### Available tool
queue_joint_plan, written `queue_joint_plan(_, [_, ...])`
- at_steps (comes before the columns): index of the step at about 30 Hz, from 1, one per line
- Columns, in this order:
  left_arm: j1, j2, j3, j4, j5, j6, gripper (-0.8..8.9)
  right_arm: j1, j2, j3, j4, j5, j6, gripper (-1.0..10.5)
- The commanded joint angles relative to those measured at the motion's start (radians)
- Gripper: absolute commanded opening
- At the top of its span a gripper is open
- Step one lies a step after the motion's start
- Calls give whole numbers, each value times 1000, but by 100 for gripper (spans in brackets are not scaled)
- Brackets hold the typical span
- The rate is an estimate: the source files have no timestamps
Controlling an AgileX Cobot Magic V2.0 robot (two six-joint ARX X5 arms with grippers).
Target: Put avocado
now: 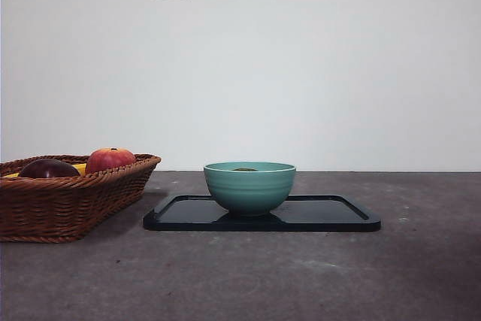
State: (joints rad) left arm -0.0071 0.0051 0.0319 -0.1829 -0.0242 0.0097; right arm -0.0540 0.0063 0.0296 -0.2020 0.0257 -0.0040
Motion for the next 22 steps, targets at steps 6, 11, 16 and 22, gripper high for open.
queue_joint_plan(6, [-1, -2, -21, -5, -3, 8, 19, -3, -3, -11, 8, 0, -26, 14])
queue_joint_plan(11, [-1, -2, -21, -5, -3, 8, 19, -3, -3, -13, 14, 0, -26, 14])
queue_joint_plan(16, [-1, -2, -21, -5, -3, 8, 19, -1, -3, -19, 49, 0, -27, 14])
queue_joint_plan(22, [-1, -2, -21, -5, -3, 8, 19, -1, -3, -19, 49, 0, -27, 14])
